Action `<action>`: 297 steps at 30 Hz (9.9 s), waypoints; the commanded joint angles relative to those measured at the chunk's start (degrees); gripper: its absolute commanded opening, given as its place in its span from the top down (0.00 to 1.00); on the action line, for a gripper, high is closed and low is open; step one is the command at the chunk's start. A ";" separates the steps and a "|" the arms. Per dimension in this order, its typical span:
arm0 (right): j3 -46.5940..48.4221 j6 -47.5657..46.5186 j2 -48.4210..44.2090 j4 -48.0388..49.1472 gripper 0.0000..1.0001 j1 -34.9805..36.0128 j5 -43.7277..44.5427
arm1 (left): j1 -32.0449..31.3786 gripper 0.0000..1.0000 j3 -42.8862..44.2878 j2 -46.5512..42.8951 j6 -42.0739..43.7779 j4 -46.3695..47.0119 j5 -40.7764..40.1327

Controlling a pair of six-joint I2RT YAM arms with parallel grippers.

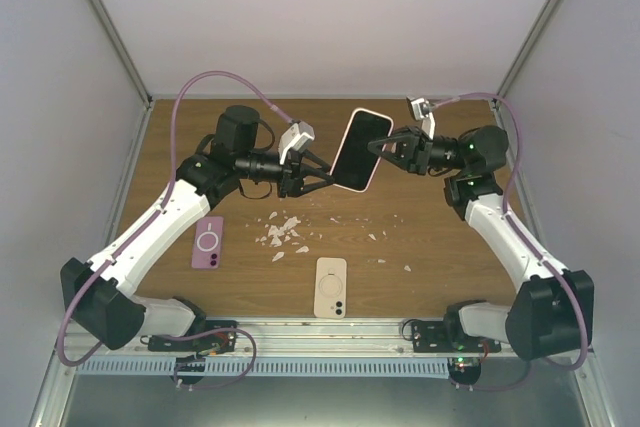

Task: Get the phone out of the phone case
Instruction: Remove the phone case from the phone.

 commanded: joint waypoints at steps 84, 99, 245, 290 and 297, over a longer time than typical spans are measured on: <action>-4.52 24.55 -1.23 28.42 0.99 -2.50 3.27 | -0.01 0.41 -3.75 -0.66 -11.58 16.76 17.26; -4.64 24.82 -1.35 28.83 1.00 -2.49 3.19 | -0.17 0.47 -0.83 1.92 -11.42 14.41 8.50; 20.22 -91.89 15.12 -50.70 0.38 38.17 80.22 | 17.88 1.00 -20.85 7.77 -64.34 34.71 2.29; 13.07 -102.85 18.43 -40.56 0.46 39.77 91.10 | 17.24 1.00 -20.95 8.45 -65.61 36.58 3.93; 12.52 -106.73 18.92 -34.75 0.54 39.29 97.05 | 16.93 1.00 -20.72 8.39 -65.79 36.77 4.57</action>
